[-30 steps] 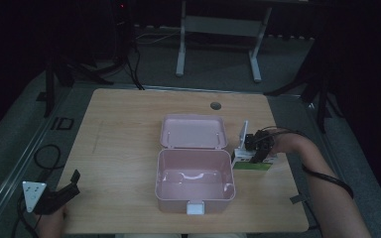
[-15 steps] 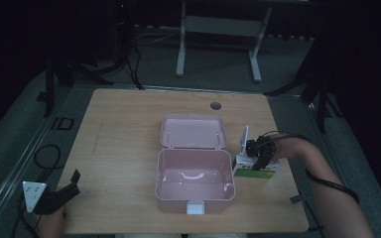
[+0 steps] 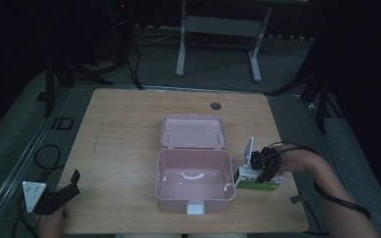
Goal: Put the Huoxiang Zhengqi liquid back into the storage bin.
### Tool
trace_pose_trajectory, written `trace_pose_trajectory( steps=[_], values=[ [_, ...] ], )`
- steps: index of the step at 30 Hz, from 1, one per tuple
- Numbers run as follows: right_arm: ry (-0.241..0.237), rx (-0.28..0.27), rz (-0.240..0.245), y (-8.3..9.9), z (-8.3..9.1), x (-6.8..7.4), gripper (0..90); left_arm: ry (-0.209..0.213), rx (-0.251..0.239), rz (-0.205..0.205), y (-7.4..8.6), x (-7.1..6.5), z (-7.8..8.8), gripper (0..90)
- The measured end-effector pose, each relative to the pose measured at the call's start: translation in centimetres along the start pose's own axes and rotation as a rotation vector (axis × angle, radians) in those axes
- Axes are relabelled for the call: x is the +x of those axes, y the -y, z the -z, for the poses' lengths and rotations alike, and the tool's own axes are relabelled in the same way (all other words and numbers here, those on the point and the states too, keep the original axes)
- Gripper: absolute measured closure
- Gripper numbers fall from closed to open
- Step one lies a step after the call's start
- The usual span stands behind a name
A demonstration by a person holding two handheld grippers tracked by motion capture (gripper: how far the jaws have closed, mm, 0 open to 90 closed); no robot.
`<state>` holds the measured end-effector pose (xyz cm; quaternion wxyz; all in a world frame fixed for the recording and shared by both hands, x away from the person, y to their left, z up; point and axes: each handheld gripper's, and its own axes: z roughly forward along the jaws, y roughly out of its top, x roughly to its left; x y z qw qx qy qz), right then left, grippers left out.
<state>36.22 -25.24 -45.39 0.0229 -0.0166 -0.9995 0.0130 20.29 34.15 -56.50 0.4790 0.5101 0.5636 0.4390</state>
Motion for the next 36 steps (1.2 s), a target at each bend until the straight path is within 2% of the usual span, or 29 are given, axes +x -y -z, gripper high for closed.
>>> trace_pose_trajectory(
  steps=[8,13,36],
  values=[
    [0.015,0.04,0.016,0.4,0.4,1.7,61.9,-0.002,0.0,0.0,0.0,0.0,0.0,1.2],
    [0.01,0.039,0.01,0.7,1.4,2.2,61.9,-0.002,-0.001,0.0,0.0,-0.1,0.0,1.2],
    [0.036,0.045,-0.029,0.6,9.0,4.1,62.0,0.003,-0.002,0.002,0.0,0.0,0.0,1.2]
  ],
)
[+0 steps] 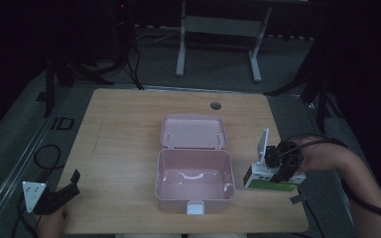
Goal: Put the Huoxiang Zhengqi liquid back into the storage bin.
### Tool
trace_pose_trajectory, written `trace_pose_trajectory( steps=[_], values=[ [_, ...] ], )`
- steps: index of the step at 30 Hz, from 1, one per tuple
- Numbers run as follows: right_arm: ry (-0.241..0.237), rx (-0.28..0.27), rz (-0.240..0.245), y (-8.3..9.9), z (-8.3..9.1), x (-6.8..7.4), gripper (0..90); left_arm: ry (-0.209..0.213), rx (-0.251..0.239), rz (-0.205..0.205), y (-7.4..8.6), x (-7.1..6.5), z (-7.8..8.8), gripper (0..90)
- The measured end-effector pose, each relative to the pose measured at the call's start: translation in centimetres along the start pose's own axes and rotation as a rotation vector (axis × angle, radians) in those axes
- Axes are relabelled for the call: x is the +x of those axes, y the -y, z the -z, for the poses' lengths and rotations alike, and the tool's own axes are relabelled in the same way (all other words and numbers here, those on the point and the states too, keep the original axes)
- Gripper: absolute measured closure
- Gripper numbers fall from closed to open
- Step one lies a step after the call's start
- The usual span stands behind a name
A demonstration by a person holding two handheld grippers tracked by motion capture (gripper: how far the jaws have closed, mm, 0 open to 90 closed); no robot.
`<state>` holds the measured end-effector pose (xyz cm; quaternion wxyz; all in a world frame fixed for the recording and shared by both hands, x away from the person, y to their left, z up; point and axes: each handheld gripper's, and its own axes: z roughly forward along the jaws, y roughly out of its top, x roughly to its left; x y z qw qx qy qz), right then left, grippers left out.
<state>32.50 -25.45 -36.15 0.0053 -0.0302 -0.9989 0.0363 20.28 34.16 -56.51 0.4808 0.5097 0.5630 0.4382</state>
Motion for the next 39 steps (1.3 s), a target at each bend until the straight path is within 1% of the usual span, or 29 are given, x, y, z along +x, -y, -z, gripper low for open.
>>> trace_pose_trajectory(
  steps=[3,6,11,14,19,22,27,31,36,39],
  values=[
    [0.008,-0.001,-0.005,0.1,0.8,0.2,61.9,0.0,-0.001,0.0,0.0,0.0,0.0,1.2],
    [0.027,-0.013,-0.02,0.3,1.5,0.3,61.9,0.003,-0.001,0.004,0.0,0.0,0.0,1.2],
    [0.031,-0.016,-0.027,0.3,2.5,0.3,62.0,0.004,0.0,0.003,0.0,0.0,0.0,1.2],
    [0.035,-0.005,-0.029,-0.1,3.4,0.3,61.9,0.004,0.0,0.006,0.0,0.0,0.0,1.2],
    [0.041,0.001,-0.04,-0.6,4.3,0.3,62.0,0.004,0.0,0.007,0.0,0.0,0.0,1.2],
    [0.039,0.003,-0.042,-1.0,4.7,0.3,62.0,0.004,0.0,0.007,0.0,0.0,0.0,1.2],
    [0.029,-0.01,-0.034,-2.0,5.2,0.3,61.9,0.004,0.0,0.007,0.0,0.0,0.0,1.2],
    [0.034,-0.015,-0.036,-2.9,5.7,0.1,62.0,0.005,0.0,0.006,0.0,0.0,0.0,1.2],
    [0.023,-0.039,-0.03,-4.0,6.2,-0.2,62.0,0.005,0.0,0.006,0.0,0.0,0.0,1.2],
    [0.031,-0.035,-0.034,-4.8,6.3,-0.3,62.0,0.007,0.0,0.006,0.0,0.1,0.0,1.2]
  ],
)
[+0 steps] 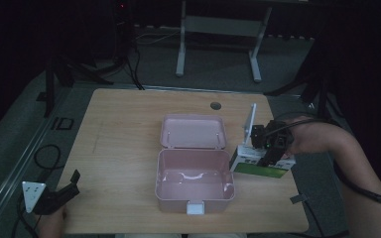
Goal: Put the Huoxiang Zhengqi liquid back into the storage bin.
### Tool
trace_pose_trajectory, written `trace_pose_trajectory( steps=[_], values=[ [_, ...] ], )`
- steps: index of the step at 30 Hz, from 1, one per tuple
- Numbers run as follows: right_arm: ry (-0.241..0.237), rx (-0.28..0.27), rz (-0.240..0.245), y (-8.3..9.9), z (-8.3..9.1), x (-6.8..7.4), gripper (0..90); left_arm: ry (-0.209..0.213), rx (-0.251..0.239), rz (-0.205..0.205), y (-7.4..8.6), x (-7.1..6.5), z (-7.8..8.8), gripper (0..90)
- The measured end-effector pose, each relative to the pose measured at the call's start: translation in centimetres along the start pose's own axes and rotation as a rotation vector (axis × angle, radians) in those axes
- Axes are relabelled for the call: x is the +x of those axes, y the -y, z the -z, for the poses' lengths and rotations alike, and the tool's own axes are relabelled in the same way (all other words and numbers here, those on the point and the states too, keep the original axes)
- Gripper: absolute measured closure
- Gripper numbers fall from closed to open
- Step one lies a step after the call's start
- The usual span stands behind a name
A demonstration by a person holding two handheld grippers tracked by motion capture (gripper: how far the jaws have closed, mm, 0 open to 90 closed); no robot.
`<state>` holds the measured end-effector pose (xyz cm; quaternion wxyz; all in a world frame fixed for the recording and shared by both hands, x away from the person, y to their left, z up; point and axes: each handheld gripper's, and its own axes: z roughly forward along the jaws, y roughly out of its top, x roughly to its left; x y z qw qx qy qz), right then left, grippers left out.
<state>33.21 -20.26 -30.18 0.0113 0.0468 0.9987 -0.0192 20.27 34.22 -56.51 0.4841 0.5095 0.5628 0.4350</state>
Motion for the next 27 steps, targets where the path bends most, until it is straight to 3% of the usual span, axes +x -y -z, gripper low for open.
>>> trace_pose_trajectory(
  steps=[25,27],
  values=[
    [-0.013,0.041,0.087,-7.9,-0.5,0.9,62.0,0.004,0.0,-0.005,0.0,0.0,0.0,1.2],
    [-0.016,0.035,0.098,-9.1,-0.6,1.2,61.9,0.002,0.0,-0.002,0.0,0.0,0.0,1.2]
  ],
)
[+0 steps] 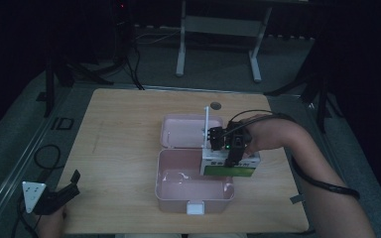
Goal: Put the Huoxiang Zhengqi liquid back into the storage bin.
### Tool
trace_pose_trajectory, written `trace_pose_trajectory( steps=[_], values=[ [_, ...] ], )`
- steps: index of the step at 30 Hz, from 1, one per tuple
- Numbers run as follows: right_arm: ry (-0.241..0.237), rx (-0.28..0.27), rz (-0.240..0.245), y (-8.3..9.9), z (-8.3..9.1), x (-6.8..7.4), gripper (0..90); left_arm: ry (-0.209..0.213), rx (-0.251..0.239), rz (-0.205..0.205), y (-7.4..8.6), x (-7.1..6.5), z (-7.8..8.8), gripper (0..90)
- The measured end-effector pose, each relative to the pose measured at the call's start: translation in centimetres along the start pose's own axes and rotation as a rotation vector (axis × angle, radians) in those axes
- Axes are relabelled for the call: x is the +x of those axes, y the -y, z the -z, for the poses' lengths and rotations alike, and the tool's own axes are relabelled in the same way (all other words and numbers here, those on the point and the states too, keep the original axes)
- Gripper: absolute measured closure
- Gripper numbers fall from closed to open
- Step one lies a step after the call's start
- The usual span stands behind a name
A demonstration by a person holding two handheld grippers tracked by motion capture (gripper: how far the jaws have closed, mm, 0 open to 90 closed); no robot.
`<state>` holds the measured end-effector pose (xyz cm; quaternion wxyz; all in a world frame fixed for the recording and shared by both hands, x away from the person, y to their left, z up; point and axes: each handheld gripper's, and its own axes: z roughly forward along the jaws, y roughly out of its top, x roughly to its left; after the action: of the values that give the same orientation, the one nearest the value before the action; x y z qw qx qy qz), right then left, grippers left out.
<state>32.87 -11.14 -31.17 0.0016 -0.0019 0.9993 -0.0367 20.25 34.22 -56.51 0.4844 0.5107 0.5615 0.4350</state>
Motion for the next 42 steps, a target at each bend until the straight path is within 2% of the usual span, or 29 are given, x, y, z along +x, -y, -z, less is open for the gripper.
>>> trace_pose_trajectory(
  steps=[2,7,13,23,31,42],
  values=[
    [0.009,-0.005,0.023,-1.0,-0.1,0.3,62.0,-0.001,-0.002,-0.002,0.0,0.0,0.0,1.2],
    [-0.002,-0.012,0.061,-3.2,-0.3,0.9,61.9,0.0,-0.004,0.0,0.0,0.0,0.0,1.2],
    [-0.015,-0.007,0.079,-4.6,-1.2,1.2,61.9,0.002,-0.005,0.001,0.0,0.0,0.0,1.2],
    [-0.046,-0.001,0.078,-5.4,-3.4,1.0,61.9,0.005,-0.004,-0.001,0.0,0.0,0.0,1.2],
    [-0.076,-0.002,0.057,-5.4,-6.5,0.5,61.9,0.006,-0.004,-0.001,0.0,0.0,0.0,1.2],
    [-0.116,-0.006,0.055,-5.2,-10.4,-0.1,61.9,0.008,-0.002,-0.004,0.0,0.0,0.0,1.2]
  ],
)
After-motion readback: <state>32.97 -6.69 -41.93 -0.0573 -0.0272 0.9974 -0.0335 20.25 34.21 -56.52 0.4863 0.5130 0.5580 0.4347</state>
